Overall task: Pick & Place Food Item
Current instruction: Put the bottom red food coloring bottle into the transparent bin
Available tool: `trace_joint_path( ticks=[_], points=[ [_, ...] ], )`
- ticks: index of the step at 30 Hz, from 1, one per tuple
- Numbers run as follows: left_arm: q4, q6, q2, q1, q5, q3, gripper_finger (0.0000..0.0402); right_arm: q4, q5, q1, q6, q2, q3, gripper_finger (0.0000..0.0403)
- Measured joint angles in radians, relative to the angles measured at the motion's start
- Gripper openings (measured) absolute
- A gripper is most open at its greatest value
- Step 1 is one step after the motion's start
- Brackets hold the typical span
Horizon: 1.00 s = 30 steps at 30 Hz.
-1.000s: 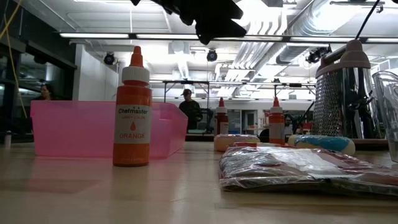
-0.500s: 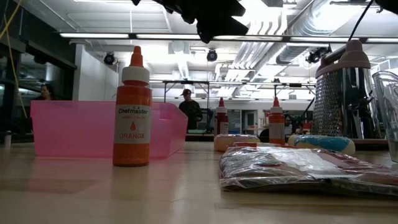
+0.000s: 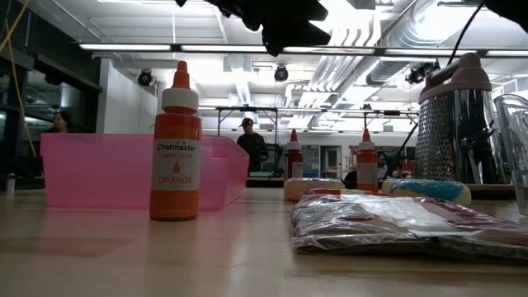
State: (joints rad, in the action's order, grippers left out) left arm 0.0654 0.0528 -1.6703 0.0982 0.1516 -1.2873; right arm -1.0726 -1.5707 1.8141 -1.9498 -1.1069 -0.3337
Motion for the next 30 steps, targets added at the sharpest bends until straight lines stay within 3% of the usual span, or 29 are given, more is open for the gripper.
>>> trace_joint_path(
  ticks=[5, 11, 15, 30],
  points=[
    [0.000, 0.000, 0.000, 0.000, 0.000, 0.000, 0.0221, 0.097, 0.000, 0.001, 0.016, -0.001, 0.049, 0.0099],
    [0.000, 0.000, 0.000, 0.000, 0.000, 0.000, 0.0221, 0.255, 0.001, 0.029, 0.150, -0.025, 0.058, 0.0099],
    [0.001, 0.000, 0.000, -0.003, 0.000, 0.000, 0.0221, 0.338, 0.048, 0.040, 0.204, -0.034, 0.058, 0.0099],
    [-0.006, 0.000, 0.000, -0.007, 0.000, 0.000, 0.0221, 0.352, 0.135, 0.013, 0.165, -0.033, 0.056, 0.0099]
  ],
)
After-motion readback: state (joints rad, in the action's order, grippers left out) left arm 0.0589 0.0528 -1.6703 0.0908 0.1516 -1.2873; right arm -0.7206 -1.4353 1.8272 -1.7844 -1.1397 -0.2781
